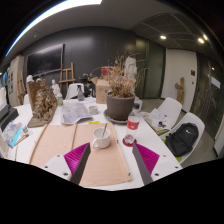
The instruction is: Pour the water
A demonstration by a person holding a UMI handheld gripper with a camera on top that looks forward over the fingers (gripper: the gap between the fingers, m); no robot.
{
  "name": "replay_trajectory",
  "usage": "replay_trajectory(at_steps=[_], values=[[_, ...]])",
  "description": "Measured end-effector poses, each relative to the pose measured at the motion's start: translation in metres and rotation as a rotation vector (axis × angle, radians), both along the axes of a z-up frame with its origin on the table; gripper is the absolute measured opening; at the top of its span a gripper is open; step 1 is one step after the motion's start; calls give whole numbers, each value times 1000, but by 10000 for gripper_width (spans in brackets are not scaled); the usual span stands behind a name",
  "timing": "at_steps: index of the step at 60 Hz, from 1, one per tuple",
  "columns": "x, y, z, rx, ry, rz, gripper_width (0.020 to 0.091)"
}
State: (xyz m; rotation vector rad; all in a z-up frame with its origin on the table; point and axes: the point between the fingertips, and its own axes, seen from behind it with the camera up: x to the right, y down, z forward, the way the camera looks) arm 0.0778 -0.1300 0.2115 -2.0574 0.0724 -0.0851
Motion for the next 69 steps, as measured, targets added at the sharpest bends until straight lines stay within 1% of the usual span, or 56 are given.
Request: replay_trajectory(at_steps=[5, 13, 25, 34, 47, 69], values=[[-26, -33, 15, 4, -12, 15, 860], [-60, -74, 28, 5, -32, 33, 859], [-82, -102, 38, -1, -43, 30, 857], [-88, -110, 40, 13, -77, 21, 859], [-92, -116, 29, -19, -78, 27, 854], [-85, -105, 14, -52, -77, 40, 854]])
